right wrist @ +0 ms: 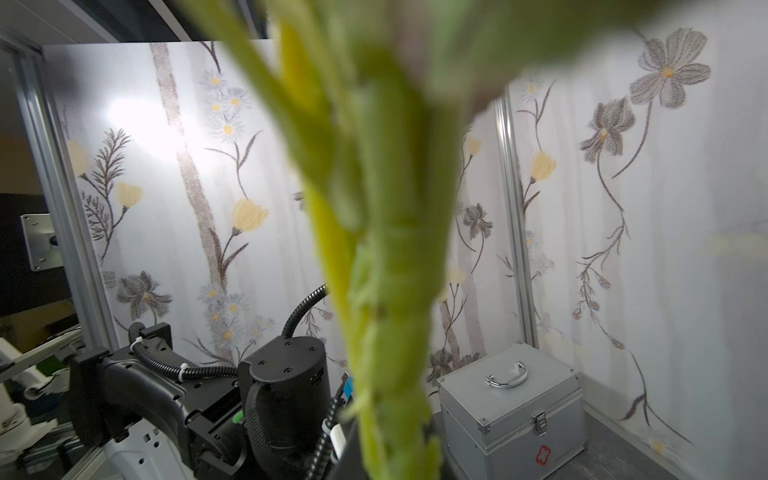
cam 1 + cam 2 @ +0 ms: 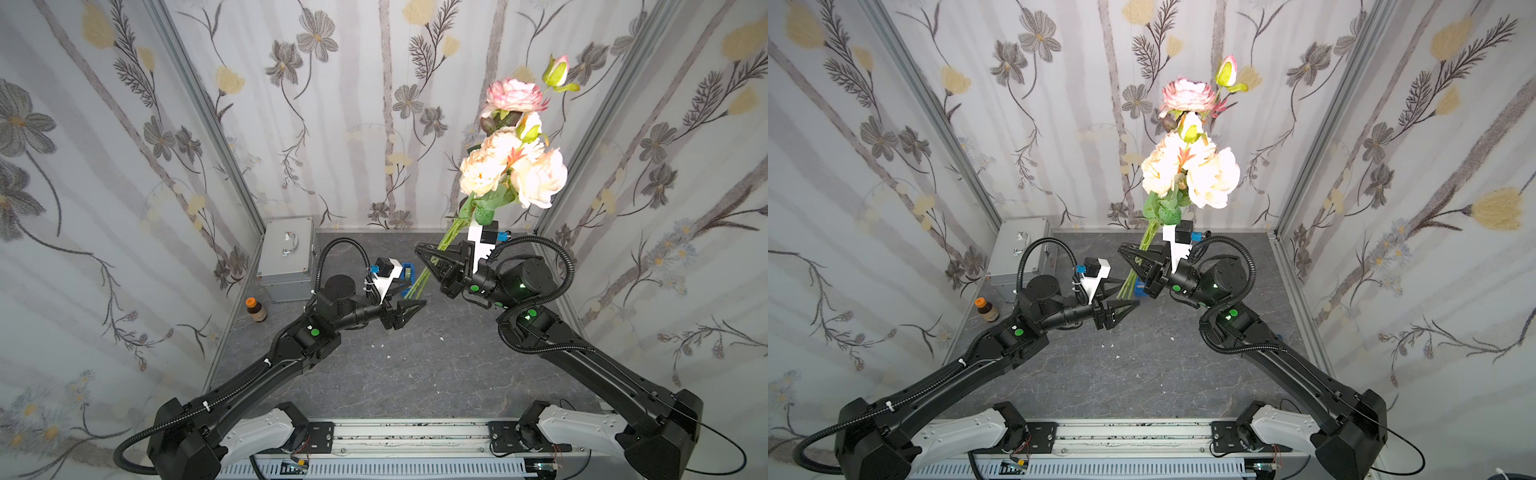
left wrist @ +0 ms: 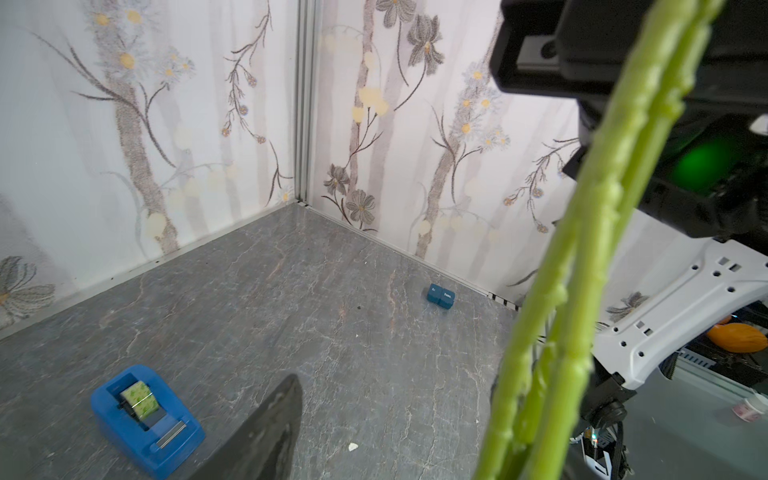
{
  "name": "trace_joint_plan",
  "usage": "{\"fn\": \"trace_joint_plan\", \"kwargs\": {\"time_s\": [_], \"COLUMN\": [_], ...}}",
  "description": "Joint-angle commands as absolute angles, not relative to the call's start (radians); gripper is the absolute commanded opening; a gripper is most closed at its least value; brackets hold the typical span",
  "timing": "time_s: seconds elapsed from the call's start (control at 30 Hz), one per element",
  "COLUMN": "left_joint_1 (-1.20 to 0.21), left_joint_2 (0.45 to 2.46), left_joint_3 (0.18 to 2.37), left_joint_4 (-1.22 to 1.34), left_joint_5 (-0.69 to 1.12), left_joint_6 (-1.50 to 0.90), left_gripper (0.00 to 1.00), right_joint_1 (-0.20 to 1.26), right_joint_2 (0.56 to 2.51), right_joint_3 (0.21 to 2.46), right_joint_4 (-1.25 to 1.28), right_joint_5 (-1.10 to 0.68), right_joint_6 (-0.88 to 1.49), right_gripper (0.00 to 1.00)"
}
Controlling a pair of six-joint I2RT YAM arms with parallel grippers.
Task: Wrap bouquets with tape
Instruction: Wrap the tape around the bouquet.
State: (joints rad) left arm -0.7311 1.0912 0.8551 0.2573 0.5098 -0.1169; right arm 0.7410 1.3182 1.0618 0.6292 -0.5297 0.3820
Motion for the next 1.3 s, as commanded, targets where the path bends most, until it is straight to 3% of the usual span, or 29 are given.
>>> {"fn": "trace_joint_plan", "kwargs": {"time_s": [0.0,0.13,0.27,0.33,0.37,0.4,0.43,0.47,0.57,0.63,0.77,1.0,1.27], "left_joint_1": [-0.732,-0.737,-0.744,-0.746,-0.748,-0.751,-0.754,-0.755,-0.759,-0.758,-0.759,-0.765,-0.770], "left_joint_2": [1.103,1.119,1.124,1.122,1.119,1.113,1.105,1.099,1.085,1.089,1.101,1.106,1.109], "left_joint_3": [0.858,0.862,0.864,0.864,0.862,0.857,0.853,0.848,0.842,0.846,0.849,0.847,0.849], "left_joint_4": [0.353,0.387,0.383,0.369,0.361,0.350,0.334,0.325,0.290,0.257,0.252,0.269,0.266], "left_joint_5": [0.590,0.632,0.623,0.600,0.574,0.529,0.471,0.419,0.257,0.171,0.145,0.147,0.144], "left_joint_6": [-0.154,-0.176,-0.169,-0.155,-0.146,-0.136,-0.126,-0.117,-0.096,-0.080,-0.068,-0.067,-0.064], "left_gripper": [0.65,0.45,0.05,0.00,0.00,0.00,0.00,0.00,0.00,0.00,0.00,0.00,0.00], "right_joint_1": [0.742,0.745,0.747,0.749,0.749,0.751,0.753,0.754,0.755,0.755,0.762,0.764,0.764], "right_joint_2": [1.324,1.327,1.325,1.321,1.316,1.307,1.298,1.289,1.271,1.269,1.277,1.350,1.445], "right_joint_3": [1.061,1.060,1.058,1.060,1.060,1.057,1.053,1.047,1.038,1.038,1.041,1.103,1.177], "right_joint_4": [0.711,0.702,0.685,0.657,0.632,0.600,0.566,0.542,0.469,0.450,0.463,0.428,0.430], "right_joint_5": [-0.633,-0.650,-0.618,-0.561,-0.507,-0.425,-0.333,-0.261,-0.105,-0.092,-0.101,-0.035,-0.072], "right_joint_6": [0.415,0.417,0.410,0.398,0.394,0.390,0.390,0.387,0.389,0.397,0.406,0.485,0.559], "right_gripper": [0.00,0.00,0.00,0.00,0.20,0.49,0.73,0.83,0.93,0.99,0.99,0.84,0.54]}}
